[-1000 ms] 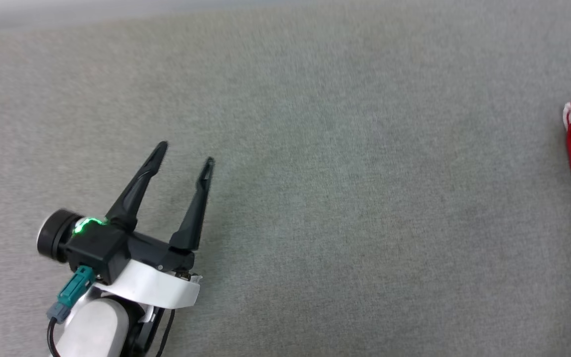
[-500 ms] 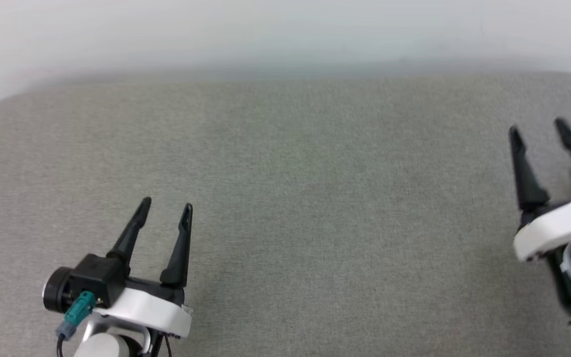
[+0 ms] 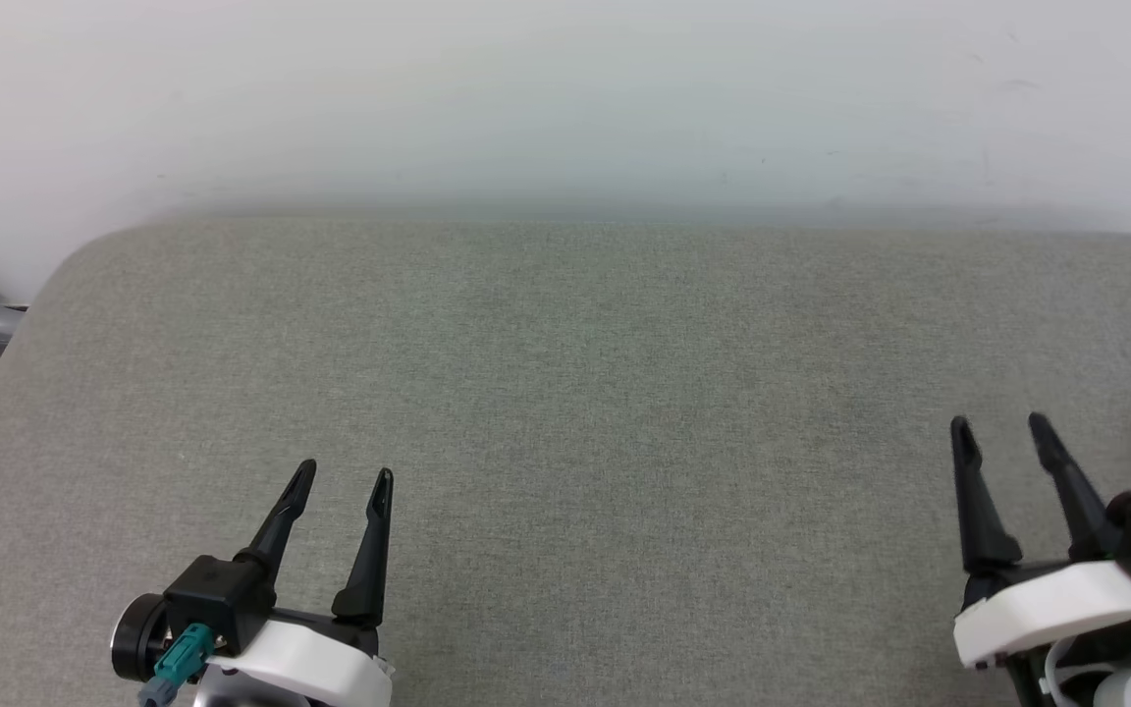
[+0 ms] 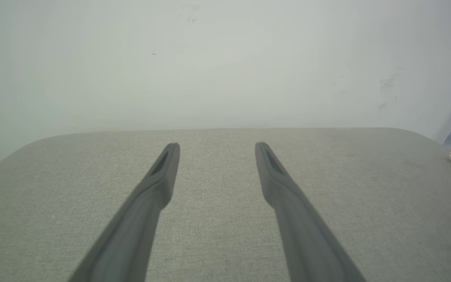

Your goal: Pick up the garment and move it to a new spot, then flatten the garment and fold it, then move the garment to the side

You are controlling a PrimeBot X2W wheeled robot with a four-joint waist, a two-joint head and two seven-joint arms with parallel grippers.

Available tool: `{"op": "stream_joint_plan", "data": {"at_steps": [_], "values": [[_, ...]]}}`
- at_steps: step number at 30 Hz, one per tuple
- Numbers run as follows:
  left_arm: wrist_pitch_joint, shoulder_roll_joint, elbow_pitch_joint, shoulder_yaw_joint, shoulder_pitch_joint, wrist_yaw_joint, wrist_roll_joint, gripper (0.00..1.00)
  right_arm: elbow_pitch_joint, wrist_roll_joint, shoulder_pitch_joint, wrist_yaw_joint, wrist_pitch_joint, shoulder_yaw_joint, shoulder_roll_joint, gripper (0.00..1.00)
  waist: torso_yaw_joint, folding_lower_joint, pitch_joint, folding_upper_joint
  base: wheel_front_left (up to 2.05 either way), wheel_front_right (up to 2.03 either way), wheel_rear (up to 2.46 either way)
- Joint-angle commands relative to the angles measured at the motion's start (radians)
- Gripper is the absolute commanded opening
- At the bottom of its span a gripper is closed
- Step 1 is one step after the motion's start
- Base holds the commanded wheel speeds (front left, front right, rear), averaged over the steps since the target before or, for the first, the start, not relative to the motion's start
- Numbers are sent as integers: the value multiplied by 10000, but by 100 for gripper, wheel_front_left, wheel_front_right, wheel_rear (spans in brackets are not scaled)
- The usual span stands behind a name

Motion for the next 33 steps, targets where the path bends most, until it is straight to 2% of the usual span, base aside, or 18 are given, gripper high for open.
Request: {"op": "stream_joint_plan", "data": {"at_steps": [1,8,33], "values": [[-42,-44,12,48,72,-75,88,100,43,-103,213,-9,-111,59,71,100,20,2,-2,-1,0,0,0],[-45,-242,55,360,182,-81,471,100,154,-187,371,-9,-368,95,202,100,-16,2,1,-1,0,0,0],[-45,-862,12,1231,380,-595,1048,100,343,-217,499,-9,-473,69,337,100,-98,2,-203,-1,0,0,0]]}}
